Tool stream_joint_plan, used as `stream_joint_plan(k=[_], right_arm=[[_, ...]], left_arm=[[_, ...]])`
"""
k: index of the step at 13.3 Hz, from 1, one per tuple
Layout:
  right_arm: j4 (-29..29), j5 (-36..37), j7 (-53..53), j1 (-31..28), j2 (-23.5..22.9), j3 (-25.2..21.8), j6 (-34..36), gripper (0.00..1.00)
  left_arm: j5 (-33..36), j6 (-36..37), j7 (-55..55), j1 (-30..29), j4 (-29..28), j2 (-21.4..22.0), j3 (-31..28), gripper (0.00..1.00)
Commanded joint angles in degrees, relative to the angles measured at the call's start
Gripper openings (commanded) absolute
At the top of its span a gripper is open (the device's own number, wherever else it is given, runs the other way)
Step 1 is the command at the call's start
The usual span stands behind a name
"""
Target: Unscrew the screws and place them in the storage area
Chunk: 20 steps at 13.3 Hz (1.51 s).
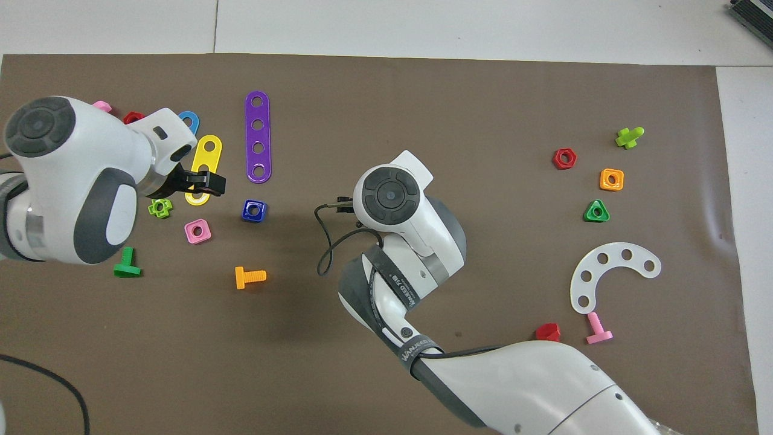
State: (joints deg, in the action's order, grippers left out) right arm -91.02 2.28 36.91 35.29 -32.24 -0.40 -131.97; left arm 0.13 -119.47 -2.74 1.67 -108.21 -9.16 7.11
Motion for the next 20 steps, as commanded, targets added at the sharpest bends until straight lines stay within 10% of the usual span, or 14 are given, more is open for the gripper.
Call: stream_joint_plan(k=[1, 7, 13, 15, 20], right_arm=[[0.2, 2.0, 0.9, 0.2, -0.9, 0.0, -0.2, 0.86], [0.1, 2.6, -0.4, 0.0, -1.0, 0.0, -0.1, 0.55], [-0.2, 2.7, -0.9, -0.4, -1.0, 0.0, 0.0, 0.33], [-0.2, 2.9, -1.5, -0.7, -1.0, 0.0, 0.0, 0.00], [-0.2, 2.8, -1.8, -2.4, 4.1, -0.4, 5.4, 0.00]], left_arm=[[-1.1, 4.8, 4.5, -3.7, -0.2, 3.8, 0.3, 1.00], [-1.1, 14.0, 3.4, -5.3, 1.1, 11.9, 0.0, 1.00], [-1.0, 30.3, 3.1, -5.2, 13.2, 11.1, 0.1, 1.00], [-1.3, 30.5, 3.1, -5.0, 15.3, 10.3, 0.2, 1.00], [-2.0, 27.2, 3.1, -4.6, 13.7, 10.3, 0.2, 1.00]])
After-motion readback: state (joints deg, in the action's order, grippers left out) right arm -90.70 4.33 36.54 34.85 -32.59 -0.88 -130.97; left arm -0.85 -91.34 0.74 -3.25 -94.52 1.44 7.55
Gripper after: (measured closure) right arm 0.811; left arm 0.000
